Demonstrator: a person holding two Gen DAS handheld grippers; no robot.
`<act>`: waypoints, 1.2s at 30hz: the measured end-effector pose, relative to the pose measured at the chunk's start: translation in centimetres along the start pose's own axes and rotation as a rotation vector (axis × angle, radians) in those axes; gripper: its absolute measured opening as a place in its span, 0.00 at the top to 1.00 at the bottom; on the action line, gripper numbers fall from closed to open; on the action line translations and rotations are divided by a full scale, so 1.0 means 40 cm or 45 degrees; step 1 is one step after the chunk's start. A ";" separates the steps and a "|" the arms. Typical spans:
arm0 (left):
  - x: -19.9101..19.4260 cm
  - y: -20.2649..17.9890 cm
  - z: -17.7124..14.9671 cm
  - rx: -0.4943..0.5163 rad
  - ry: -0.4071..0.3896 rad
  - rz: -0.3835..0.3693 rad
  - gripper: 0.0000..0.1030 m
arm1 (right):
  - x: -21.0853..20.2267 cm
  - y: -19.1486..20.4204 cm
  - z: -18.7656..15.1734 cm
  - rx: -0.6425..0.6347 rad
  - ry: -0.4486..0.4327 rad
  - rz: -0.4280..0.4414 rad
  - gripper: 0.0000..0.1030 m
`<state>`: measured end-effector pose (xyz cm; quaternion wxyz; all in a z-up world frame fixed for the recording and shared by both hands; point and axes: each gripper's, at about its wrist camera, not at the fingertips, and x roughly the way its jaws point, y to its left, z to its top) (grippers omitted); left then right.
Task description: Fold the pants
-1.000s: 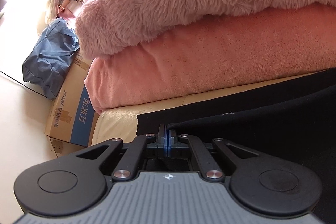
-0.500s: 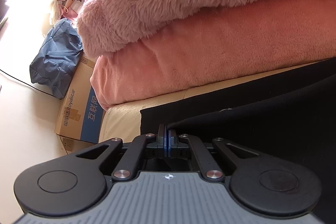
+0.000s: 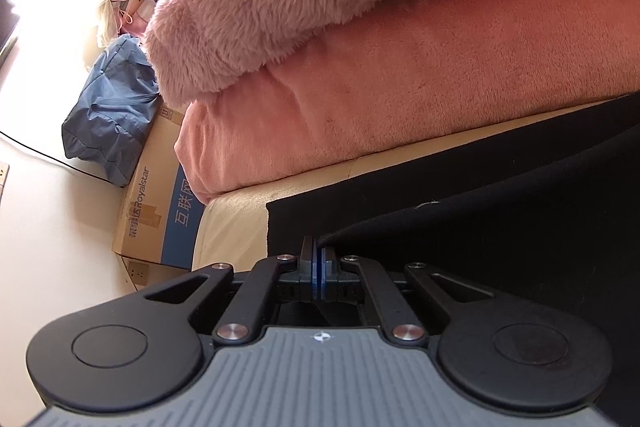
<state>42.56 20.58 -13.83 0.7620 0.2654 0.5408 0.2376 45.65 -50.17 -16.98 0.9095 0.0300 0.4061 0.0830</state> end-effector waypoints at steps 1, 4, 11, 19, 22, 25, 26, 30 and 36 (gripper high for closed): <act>-0.001 0.003 -0.001 -0.006 -0.003 -0.002 0.99 | -0.018 0.006 -0.002 -0.006 -0.027 -0.012 0.96; -0.010 0.012 -0.006 -0.028 -0.025 -0.007 0.99 | -0.091 0.005 -0.022 0.020 -0.123 -0.044 0.99; -0.064 0.070 0.007 -0.086 -0.068 -0.016 0.99 | -0.231 0.022 -0.026 0.012 -0.278 -0.128 1.00; -0.040 -0.005 0.045 0.053 -0.081 -0.001 0.99 | -0.093 -0.030 -0.051 0.129 -0.089 -0.349 1.00; -0.012 -0.030 0.052 0.101 -0.055 0.012 0.99 | -0.060 -0.035 -0.051 0.133 -0.087 -0.382 0.96; 0.002 -0.040 0.045 0.121 -0.049 0.012 0.99 | -0.051 -0.054 -0.052 0.182 -0.043 -0.415 0.80; 0.004 -0.043 0.042 0.128 -0.057 0.014 0.99 | -0.054 -0.060 -0.047 0.195 -0.041 -0.440 0.68; 0.004 -0.041 0.036 0.129 -0.080 0.004 0.98 | -0.106 -0.052 -0.051 0.143 -0.088 -0.574 0.70; -0.016 0.005 0.029 0.040 -0.115 -0.082 0.78 | -0.231 0.062 -0.088 0.025 -0.151 -0.398 0.77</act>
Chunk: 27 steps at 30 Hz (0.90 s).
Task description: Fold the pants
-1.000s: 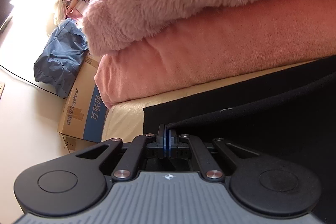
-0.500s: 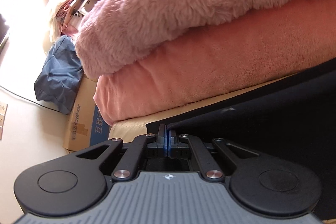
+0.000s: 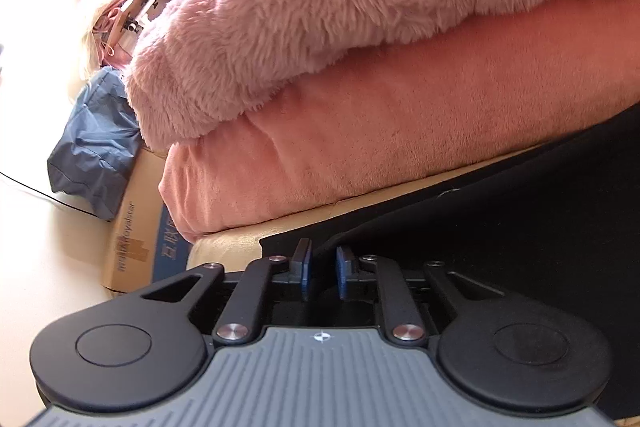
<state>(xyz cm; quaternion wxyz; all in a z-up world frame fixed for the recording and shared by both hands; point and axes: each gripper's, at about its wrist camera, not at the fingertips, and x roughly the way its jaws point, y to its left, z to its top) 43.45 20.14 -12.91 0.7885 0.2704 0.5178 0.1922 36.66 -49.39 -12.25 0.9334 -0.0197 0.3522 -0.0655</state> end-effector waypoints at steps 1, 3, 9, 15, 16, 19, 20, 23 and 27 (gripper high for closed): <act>-0.010 0.010 -0.006 -0.028 -0.015 -0.011 0.73 | -0.020 0.024 -0.010 -0.024 0.004 0.056 0.77; -0.037 0.028 -0.024 -0.070 -0.055 -0.022 0.66 | -0.050 0.075 -0.025 -0.061 0.011 0.127 0.77; -0.126 0.072 -0.103 -0.153 -0.120 -0.108 0.65 | -0.046 0.164 -0.099 -0.144 0.119 0.142 0.77; -0.139 0.174 -0.201 -0.523 -0.064 -0.385 0.65 | -0.043 0.155 -0.153 -0.143 0.168 0.124 0.78; -0.134 0.196 -0.222 -0.620 -0.053 -0.445 0.65 | -0.046 0.155 -0.152 -0.148 0.181 0.121 0.78; -0.116 0.245 -0.280 -0.873 -0.042 -0.603 0.62 | -0.057 0.154 -0.143 -0.145 0.220 0.106 0.78; -0.110 0.258 -0.299 -0.939 -0.051 -0.645 0.60 | -0.064 0.153 -0.139 -0.137 0.225 0.093 0.77; -0.081 0.289 -0.359 -1.132 -0.077 -0.714 0.51 | -0.105 0.179 -0.127 -0.130 0.154 0.096 0.78; -0.022 0.325 -0.407 -1.343 -0.085 -0.784 0.51 | -0.109 0.246 -0.112 -0.134 0.088 0.101 0.78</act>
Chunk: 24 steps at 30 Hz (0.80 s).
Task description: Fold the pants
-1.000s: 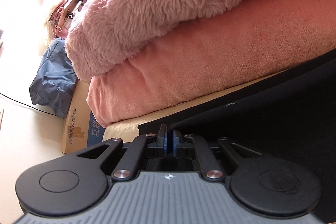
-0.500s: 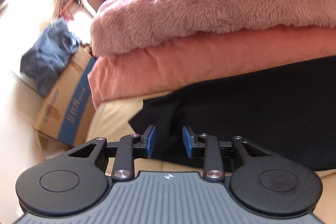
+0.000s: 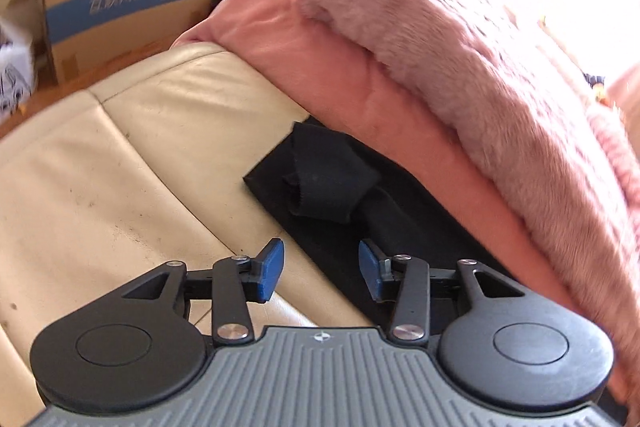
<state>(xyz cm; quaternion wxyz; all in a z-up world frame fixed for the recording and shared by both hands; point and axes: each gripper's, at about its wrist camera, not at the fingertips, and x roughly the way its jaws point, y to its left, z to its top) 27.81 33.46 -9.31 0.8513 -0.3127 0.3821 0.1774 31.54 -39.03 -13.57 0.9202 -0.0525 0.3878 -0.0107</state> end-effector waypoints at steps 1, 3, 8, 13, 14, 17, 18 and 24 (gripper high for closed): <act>0.003 0.008 0.009 -0.001 -0.025 0.011 0.51 | 0.008 0.010 0.001 0.011 0.000 -0.010 0.78; 0.014 0.015 0.036 0.037 -0.068 0.033 0.51 | 0.025 0.025 0.000 0.037 0.010 -0.029 0.78; 0.076 0.018 0.099 0.083 -0.057 0.008 0.43 | 0.057 0.036 -0.009 0.086 0.064 -0.049 0.78; 0.133 0.012 0.114 0.120 0.034 -0.024 0.86 | 0.062 0.052 -0.019 0.071 0.072 -0.071 0.76; 0.128 0.004 0.112 0.147 0.018 -0.014 1.00 | 0.070 0.050 -0.019 0.066 0.077 -0.073 0.76; 0.080 -0.025 0.119 0.234 -0.070 -0.057 1.00 | 0.074 0.052 -0.020 0.049 0.087 -0.077 0.75; 0.063 -0.041 0.128 0.275 -0.094 -0.071 1.00 | 0.075 0.053 -0.019 0.043 0.089 -0.078 0.75; 0.050 -0.153 0.211 0.572 -0.164 0.078 1.00 | 0.080 0.056 -0.017 0.027 0.096 -0.082 0.75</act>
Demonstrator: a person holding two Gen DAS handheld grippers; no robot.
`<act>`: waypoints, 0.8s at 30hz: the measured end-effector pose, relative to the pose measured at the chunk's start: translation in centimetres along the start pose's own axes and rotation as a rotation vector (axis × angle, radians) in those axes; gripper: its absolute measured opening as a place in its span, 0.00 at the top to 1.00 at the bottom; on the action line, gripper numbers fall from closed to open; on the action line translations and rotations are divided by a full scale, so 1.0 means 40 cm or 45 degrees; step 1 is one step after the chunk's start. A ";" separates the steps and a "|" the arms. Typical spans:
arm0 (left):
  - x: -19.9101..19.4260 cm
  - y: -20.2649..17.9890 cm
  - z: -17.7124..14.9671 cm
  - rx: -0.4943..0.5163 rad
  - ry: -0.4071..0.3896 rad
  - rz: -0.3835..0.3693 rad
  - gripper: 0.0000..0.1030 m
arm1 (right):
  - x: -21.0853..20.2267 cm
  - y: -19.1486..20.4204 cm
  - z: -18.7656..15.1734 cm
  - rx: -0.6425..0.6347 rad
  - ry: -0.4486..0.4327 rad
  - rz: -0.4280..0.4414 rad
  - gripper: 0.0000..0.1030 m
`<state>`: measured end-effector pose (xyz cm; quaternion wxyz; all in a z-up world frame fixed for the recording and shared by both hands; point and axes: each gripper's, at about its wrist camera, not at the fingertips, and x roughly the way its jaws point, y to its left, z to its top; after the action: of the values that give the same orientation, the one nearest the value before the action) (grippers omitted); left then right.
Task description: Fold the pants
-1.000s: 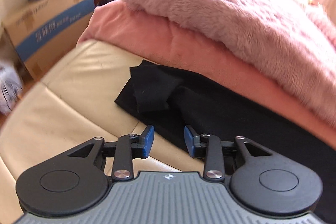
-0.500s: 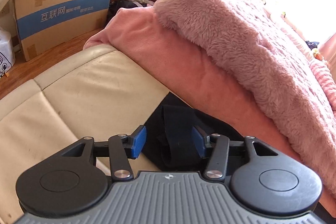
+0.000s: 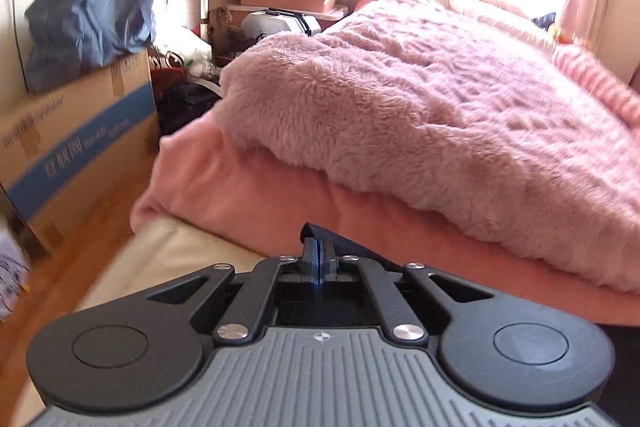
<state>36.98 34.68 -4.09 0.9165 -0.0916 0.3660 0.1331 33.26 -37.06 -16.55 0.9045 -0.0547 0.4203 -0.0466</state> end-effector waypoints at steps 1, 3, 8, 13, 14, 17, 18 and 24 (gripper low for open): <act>0.033 -0.004 0.008 0.028 0.051 0.037 1.00 | 0.000 0.001 0.000 -0.001 0.001 -0.002 0.75; 0.097 -0.004 0.001 0.075 0.139 0.114 0.99 | 0.002 0.003 0.002 0.002 0.004 -0.005 0.75; 0.128 0.068 -0.067 -0.092 0.192 0.194 0.83 | 0.006 0.003 0.007 -0.010 0.013 0.001 0.75; 0.055 0.164 -0.145 -0.447 0.191 0.075 0.77 | 0.001 0.005 0.008 -0.020 0.003 -0.006 0.75; 0.047 0.181 -0.165 -0.545 0.210 0.029 0.74 | -0.006 0.008 0.009 -0.018 -0.009 -0.017 0.75; 0.035 0.212 -0.225 -0.798 0.240 -0.097 0.71 | -0.046 0.024 0.012 -0.018 -0.038 -0.030 0.75; 0.035 0.211 -0.240 -0.834 0.236 -0.123 0.71 | -0.065 0.036 0.011 -0.021 -0.047 -0.020 0.75; 0.042 0.189 -0.264 -0.890 0.196 -0.126 0.68 | -0.205 0.151 -0.035 -0.047 -0.058 0.085 0.75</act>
<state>28.95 39.35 -13.35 0.8049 -0.4269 0.3613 0.1985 27.15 -30.11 -12.11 0.9138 -0.0583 0.4019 -0.0074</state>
